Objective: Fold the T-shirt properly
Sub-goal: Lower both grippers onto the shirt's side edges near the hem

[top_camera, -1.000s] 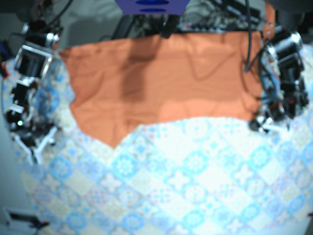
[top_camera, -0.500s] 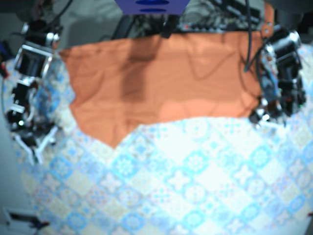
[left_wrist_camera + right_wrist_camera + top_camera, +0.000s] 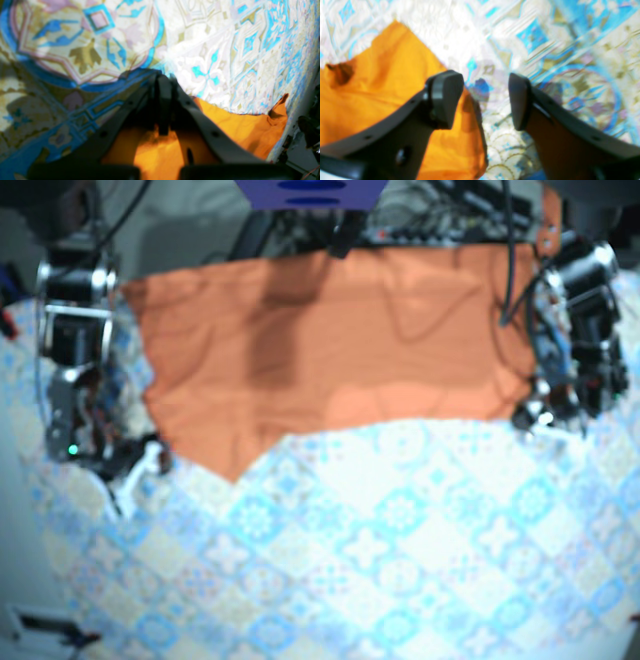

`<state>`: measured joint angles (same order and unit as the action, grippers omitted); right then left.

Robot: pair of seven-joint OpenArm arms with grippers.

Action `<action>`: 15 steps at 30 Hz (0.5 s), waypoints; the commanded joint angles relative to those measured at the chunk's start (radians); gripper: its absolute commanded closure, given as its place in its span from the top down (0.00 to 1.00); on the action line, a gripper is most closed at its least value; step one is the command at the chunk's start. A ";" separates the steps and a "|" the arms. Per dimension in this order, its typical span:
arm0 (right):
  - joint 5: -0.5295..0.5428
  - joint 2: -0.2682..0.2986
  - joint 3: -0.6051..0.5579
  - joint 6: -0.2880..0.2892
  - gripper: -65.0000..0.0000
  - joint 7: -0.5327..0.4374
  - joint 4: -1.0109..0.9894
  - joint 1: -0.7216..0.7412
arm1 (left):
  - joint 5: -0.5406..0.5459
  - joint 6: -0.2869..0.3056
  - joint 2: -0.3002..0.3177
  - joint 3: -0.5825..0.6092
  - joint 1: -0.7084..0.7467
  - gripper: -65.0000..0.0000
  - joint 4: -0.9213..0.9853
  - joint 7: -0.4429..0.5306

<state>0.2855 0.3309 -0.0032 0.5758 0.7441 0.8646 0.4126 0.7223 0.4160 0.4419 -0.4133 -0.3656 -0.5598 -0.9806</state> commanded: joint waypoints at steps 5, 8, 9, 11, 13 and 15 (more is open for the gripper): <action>0.019 0.007 -0.010 0.014 0.64 -0.025 -0.017 0.036 | -0.008 -0.006 0.031 0.000 -0.014 0.00 -0.007 -0.004; 0.019 0.007 -0.045 0.014 0.64 -0.047 -0.040 0.036 | -0.008 -0.006 0.031 0.000 -0.014 0.00 -0.007 -0.004; 0.019 0.007 -0.054 0.014 0.64 -0.051 -0.043 0.036 | -0.008 -0.006 0.031 0.000 -0.014 0.00 -0.007 -0.004; 0.019 0.007 -0.068 0.014 0.64 -0.054 -0.051 0.036 | -0.008 -0.006 0.031 0.000 -0.014 0.00 -0.007 -0.004; 0.019 -0.009 -0.070 0.014 0.64 -0.064 -0.063 0.036 | -0.008 -0.006 0.031 0.000 -0.014 0.00 -0.007 -0.004; 0.019 -0.022 -0.070 0.016 0.64 -0.065 -0.080 0.036 | -0.008 -0.006 0.030 0.000 -0.014 0.00 -0.007 -0.004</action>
<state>0.2932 0.2977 -0.0750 0.5831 0.6930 0.7727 0.4221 0.7158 0.4152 0.4519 -0.4133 -0.3656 -0.5591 -0.9829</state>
